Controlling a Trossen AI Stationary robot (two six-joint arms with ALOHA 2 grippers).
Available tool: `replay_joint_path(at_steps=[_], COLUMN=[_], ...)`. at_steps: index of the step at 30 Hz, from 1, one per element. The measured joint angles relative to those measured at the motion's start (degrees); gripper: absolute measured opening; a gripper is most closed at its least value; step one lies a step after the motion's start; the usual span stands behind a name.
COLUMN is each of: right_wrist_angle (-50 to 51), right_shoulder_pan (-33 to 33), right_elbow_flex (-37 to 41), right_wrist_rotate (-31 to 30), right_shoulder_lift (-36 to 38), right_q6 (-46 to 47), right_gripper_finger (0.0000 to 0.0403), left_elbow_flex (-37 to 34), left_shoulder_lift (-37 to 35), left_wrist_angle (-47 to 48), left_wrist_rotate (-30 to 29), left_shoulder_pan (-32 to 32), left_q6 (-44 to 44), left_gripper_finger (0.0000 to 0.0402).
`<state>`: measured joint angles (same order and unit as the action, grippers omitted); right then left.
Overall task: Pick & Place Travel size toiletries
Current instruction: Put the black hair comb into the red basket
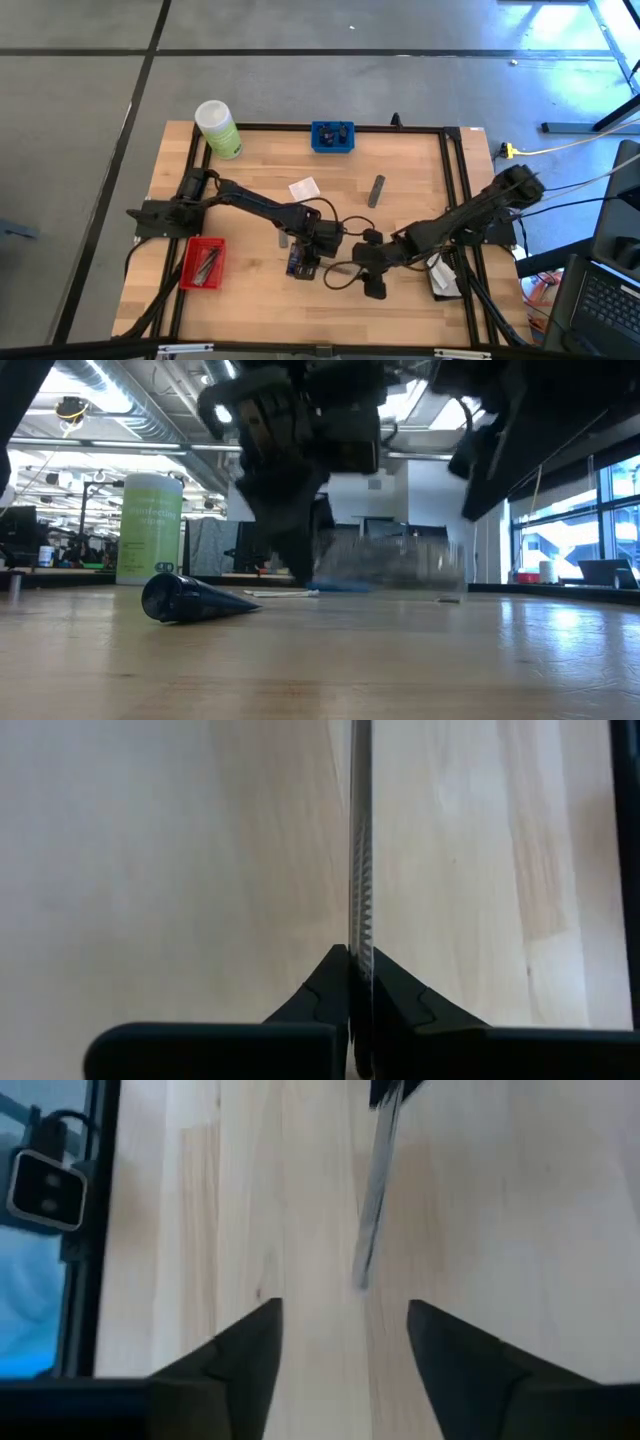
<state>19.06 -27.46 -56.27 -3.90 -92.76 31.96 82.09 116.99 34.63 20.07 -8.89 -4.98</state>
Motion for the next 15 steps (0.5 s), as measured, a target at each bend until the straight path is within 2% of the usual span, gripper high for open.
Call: replay_joint_path(at_steps=[4, 8, 12, 15], right_wrist_angle=[5.50, 11.90, 16.90, 18.26], right_shoulder_pan=[-0.57, -0.98, -1.14, -0.63], right_elbow_flex=[0.00, 0.00, 0.00, 0.00], right_wrist_rotate=[-2.31, -6.60, -8.98, -9.18], right_shoulder_lift=[3.65, 6.20, 7.73, 8.55], right_q6=[1.10, 2.12, 2.12, 2.06], right_gripper_finger=[0.0240, 0.0235, 0.0201, 0.0157], left_elbow_flex=[-0.86, -3.53, -8.63, -13.18], left_shoulder_lift=[-4.82, -12.21, -20.70, -27.16], left_wrist_angle=[1.57, 2.63, 2.51, 2.51], left_wrist_rotate=[-5.84, -13.59, -22.89, -30.60], left_shoulder_pan=[-0.76, -2.54, -5.71, -8.55], left_q6=[-1.79, -5.71, -12.30, -19.11], left_gripper_finger=[0.0008, 0.0008, 0.0008, 0.0008])
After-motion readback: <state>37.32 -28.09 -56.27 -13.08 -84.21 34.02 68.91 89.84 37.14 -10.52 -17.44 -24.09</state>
